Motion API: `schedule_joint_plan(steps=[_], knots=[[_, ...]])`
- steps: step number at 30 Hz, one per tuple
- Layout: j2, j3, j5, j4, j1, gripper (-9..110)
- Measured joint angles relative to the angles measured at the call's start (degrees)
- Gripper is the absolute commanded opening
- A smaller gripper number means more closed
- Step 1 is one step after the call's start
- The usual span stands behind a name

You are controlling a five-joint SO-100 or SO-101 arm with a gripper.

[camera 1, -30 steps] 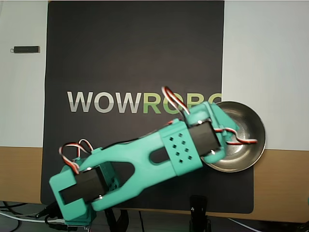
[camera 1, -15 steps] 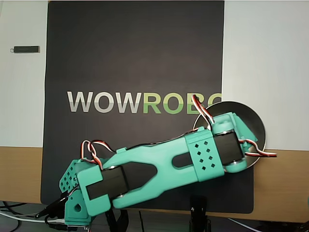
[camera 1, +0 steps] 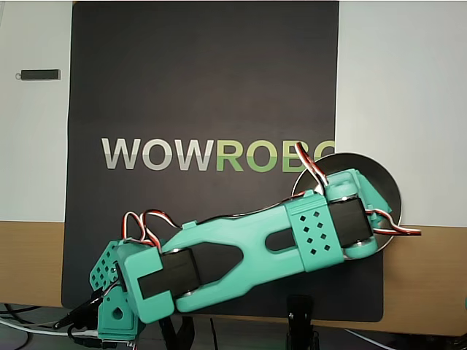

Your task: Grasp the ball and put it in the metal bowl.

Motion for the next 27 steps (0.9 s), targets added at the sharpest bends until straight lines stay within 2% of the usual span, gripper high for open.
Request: schedule_joint_plan(steps=[2,22,24,27], knots=[[0.0,0.0,0.0,0.0,0.0,55],[0.0,0.0,0.0,0.0,0.7,53],[0.0,0.0,0.0,0.0,0.7,47],[0.0,0.0,0.0,0.0,0.7,20]])
